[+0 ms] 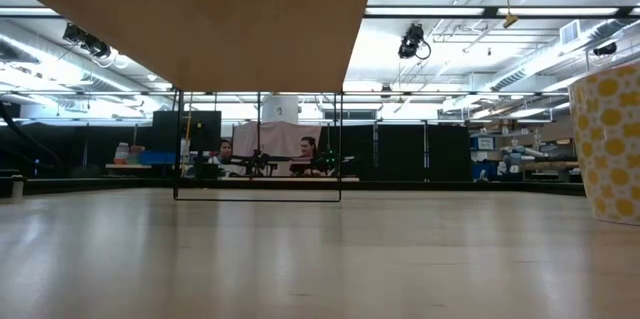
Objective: Place coffee mugs
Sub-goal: Put the yellow mug on the shelf aligned with the blue mug
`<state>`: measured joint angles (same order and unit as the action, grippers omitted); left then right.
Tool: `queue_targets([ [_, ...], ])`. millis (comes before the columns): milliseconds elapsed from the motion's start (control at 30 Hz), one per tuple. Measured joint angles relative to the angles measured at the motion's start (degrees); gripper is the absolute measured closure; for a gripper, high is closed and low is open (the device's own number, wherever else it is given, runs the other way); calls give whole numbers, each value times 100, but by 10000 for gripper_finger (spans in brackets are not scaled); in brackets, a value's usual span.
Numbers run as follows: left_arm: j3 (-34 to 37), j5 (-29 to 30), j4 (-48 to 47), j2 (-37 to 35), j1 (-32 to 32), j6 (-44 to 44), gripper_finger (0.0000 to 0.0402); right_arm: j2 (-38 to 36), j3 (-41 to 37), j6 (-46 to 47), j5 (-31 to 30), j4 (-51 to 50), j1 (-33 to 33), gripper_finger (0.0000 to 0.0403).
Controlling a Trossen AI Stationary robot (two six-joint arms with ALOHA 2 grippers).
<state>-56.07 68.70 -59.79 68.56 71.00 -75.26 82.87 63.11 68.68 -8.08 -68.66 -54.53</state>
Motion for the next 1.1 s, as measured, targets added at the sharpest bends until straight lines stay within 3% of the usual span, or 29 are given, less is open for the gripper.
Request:
queue_targets([
  [367, 0, 1, -2, 1, 0, 0, 257, -380, -22, 1972, -1664, -961, -1322, 174],
  [633, 0, 1, 2, 0, 0, 138, 257, -903, -1126, 2477, -2089, -435, -1566, 174],
  [833, 0, 1, 29, 1, 0, 101, 257, -1619, -1739, 2202, -2580, 13, -1564, 174],
  [1100, 0, 1, 52, 2, 0, 101, 257, -2313, -2586, 1475, -2818, 1544, -1564, 174],
])
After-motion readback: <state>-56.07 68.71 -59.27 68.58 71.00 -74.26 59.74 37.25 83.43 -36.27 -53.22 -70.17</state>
